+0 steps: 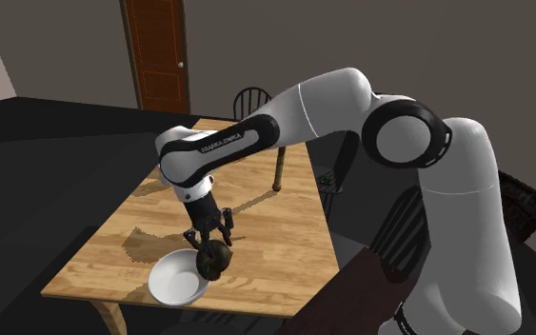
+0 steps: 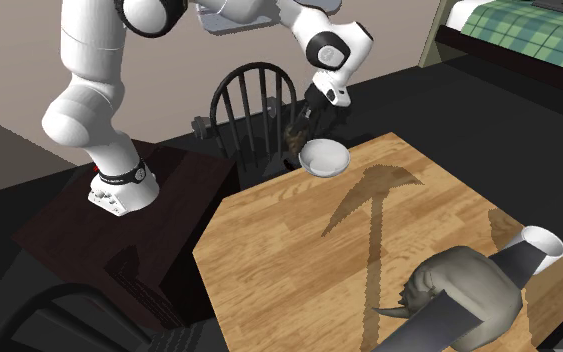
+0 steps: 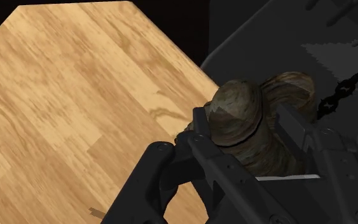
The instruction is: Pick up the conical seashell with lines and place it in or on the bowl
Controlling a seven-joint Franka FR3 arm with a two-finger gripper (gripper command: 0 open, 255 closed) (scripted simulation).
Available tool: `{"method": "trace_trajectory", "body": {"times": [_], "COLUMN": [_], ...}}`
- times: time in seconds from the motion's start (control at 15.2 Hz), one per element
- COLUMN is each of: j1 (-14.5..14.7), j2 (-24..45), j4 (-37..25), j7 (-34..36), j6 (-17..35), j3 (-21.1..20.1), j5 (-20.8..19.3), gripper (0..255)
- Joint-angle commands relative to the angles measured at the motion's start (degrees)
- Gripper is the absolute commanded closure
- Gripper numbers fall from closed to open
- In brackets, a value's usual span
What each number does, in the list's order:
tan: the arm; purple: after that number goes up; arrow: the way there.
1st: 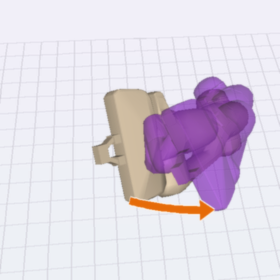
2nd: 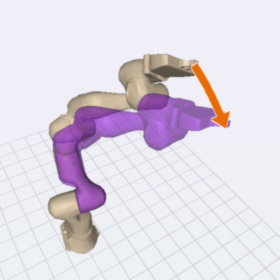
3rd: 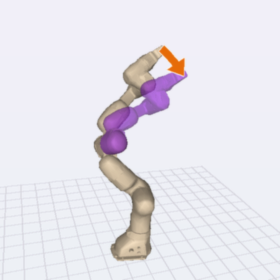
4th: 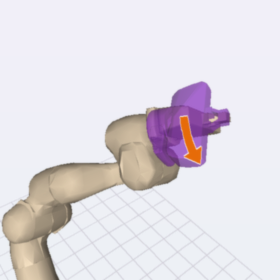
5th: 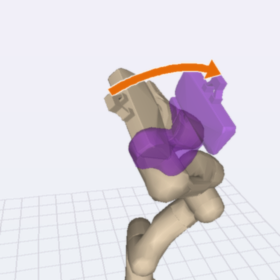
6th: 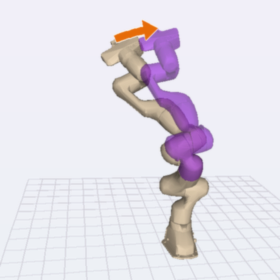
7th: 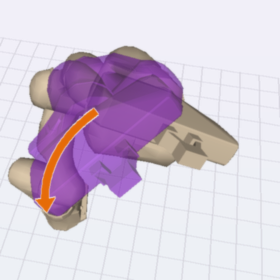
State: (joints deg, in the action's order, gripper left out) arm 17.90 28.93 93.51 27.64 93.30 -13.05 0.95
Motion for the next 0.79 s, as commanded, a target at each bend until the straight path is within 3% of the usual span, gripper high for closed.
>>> {"method": "trace_trajectory", "body": {"times": [0.0, 0.33, 0.4, 0.46, 0.73], "j1": [1.4, 5.8, 6.9, 9.1, 8.8], "j2": [4.1, 17.3, 21.1, 28.3, 28.0], "j4": [-7.4, -31.1, -38.0, -51.3, -47.7], "j7": [1.5, 4.8, 5.4, 6.2, 5.9], "j6": [-3.2, -13.4, -16.4, -22.4, -19.1], "j3": [-0.2, -0.4, -0.3, -0.1, 0.0], "j5": [-0.3, -1.3, -1.5, -2.0, -2.0], "gripper": [255, 255, 255, 255, 255]}}
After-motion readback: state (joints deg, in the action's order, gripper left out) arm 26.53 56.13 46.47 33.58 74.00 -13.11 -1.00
